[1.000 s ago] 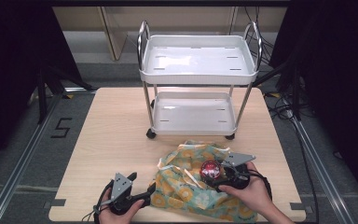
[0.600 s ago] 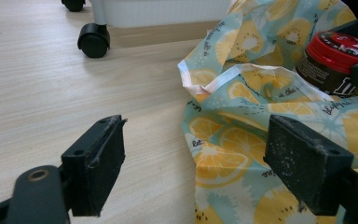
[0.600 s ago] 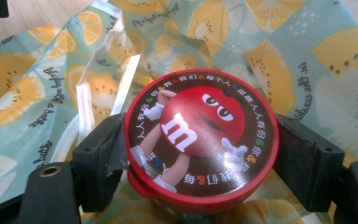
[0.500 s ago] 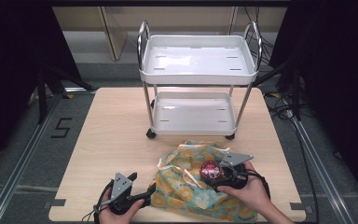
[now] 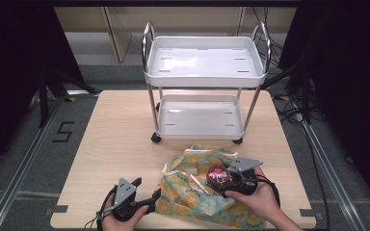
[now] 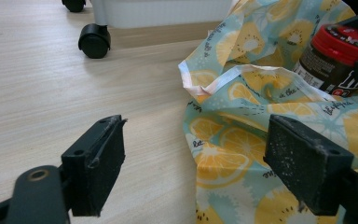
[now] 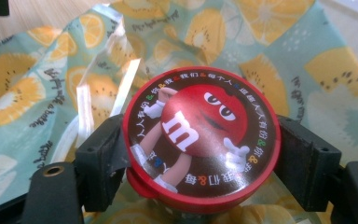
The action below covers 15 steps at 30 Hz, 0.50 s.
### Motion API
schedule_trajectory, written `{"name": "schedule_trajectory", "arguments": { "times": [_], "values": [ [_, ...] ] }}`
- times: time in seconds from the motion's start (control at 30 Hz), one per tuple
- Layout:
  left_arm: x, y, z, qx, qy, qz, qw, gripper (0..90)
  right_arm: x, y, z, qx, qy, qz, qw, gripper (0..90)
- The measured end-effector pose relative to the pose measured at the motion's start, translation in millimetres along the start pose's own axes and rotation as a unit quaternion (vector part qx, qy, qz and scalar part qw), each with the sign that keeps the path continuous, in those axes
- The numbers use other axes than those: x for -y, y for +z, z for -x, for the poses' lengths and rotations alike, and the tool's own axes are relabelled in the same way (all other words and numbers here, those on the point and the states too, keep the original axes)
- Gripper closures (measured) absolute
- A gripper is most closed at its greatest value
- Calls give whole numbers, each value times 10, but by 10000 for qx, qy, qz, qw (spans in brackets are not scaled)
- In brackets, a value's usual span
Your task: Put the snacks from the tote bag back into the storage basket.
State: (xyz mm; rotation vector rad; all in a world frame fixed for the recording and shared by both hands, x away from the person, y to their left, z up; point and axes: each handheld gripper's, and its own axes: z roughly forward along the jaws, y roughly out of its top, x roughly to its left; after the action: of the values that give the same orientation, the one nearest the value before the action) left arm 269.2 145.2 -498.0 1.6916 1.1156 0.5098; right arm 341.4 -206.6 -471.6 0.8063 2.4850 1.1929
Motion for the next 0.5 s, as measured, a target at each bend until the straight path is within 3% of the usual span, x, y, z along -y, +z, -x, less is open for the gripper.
{"name": "schedule_trajectory", "arguments": {
  "times": [0.23, 0.5],
  "values": [
    [-2, -6, 5, -48, 13, -59, 10000, 198, -43, -51, -1, 31, -59, 44, 10000, 262],
    [3, 3, -7, -6, 40, -54, 10000, 198, -93, -115, 18, 55, 36, 52, 10000, 262]
  ]
}}
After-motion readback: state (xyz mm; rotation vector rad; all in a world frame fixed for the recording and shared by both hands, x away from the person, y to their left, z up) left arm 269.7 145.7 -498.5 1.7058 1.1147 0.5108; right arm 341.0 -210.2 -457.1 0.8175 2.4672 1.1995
